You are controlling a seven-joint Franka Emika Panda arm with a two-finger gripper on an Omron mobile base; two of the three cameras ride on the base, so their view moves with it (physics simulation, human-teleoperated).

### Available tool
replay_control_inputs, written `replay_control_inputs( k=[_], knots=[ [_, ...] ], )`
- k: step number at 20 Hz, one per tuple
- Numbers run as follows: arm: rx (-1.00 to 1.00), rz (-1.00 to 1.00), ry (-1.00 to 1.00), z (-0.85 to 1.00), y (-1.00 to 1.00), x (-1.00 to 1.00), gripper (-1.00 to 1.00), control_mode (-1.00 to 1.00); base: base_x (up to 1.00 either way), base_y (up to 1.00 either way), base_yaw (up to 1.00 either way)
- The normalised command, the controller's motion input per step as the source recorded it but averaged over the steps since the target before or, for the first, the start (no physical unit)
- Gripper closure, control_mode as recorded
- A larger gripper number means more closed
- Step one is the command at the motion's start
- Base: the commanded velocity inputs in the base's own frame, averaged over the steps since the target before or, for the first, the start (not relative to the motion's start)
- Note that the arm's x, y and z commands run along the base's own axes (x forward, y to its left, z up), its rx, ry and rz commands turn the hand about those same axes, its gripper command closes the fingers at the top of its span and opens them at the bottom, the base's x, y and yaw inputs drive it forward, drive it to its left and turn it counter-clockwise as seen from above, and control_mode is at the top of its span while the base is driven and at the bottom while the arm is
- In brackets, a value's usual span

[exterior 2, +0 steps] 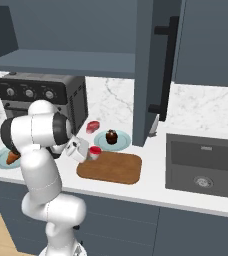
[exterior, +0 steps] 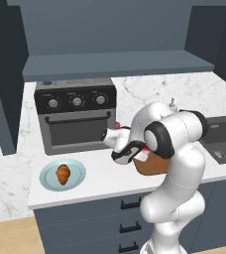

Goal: From the different types of pastries on the counter, select a croissant and place it on the cutting board. Then retrieve a jar of jam from the cabinet and place it alongside the croissant on the cutting board.

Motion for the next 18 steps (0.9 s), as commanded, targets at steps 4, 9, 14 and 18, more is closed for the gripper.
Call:
replay_control_inputs(
  k=[4, 9, 14, 18],
  knots=[
    [0.00, 0.00, 0.00, -0.13, 0.00, -0.02, -1.00, -1.00, 0.00, 0.00, 0.00],
    [-0.01, 0.00, -0.03, -0.04, 0.01, -0.03, -1.00, -1.00, 0.00, 0.00, 0.00],
    [-0.10, 0.00, -0.10, 0.00, 0.28, -0.09, -1.00, -1.00, 0.00, 0.00, 0.00],
    [0.00, 0.06, -0.04, 0.01, 0.24, -0.31, -1.00, -1.00, 0.00, 0.00, 0.00]
  ],
)
